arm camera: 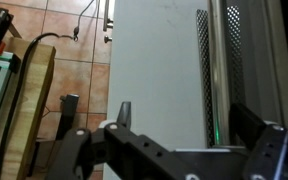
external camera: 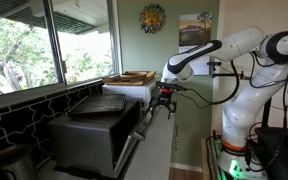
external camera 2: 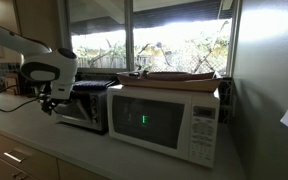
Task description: Open the microwave
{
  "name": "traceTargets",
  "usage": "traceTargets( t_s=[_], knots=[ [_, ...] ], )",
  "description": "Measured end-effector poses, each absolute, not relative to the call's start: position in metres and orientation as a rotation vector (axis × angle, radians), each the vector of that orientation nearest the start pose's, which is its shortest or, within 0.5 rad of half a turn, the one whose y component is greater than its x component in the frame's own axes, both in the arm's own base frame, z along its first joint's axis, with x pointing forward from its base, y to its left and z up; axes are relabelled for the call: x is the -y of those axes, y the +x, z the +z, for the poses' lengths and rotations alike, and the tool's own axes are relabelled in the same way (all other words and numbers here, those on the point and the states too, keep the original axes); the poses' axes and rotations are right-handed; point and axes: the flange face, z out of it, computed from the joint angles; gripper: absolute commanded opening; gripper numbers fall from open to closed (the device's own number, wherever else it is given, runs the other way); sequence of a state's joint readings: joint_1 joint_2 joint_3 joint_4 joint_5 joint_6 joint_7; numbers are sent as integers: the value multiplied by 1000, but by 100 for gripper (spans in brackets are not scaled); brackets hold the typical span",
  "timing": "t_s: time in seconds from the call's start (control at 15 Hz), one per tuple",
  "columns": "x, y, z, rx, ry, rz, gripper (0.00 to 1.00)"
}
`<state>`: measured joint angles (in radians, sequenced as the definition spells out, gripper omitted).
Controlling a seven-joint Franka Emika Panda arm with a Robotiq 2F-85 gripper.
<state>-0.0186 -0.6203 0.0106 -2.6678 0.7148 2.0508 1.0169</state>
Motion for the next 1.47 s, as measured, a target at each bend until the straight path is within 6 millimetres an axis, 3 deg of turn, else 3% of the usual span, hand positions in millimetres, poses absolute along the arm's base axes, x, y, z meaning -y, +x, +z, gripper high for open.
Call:
traceTargets(
  t_s=[0.4, 0.8, 1.2, 1.47],
  knots=[
    [-24, 333, 425, -1741, -1792, 514, 100],
    [-24, 334, 428, -1837, -1738, 545, 100],
    [-20, 325, 420, -1917, -1811, 582, 100],
    [-9, 314, 388, -2055, -1896, 650, 100]
  ],
)
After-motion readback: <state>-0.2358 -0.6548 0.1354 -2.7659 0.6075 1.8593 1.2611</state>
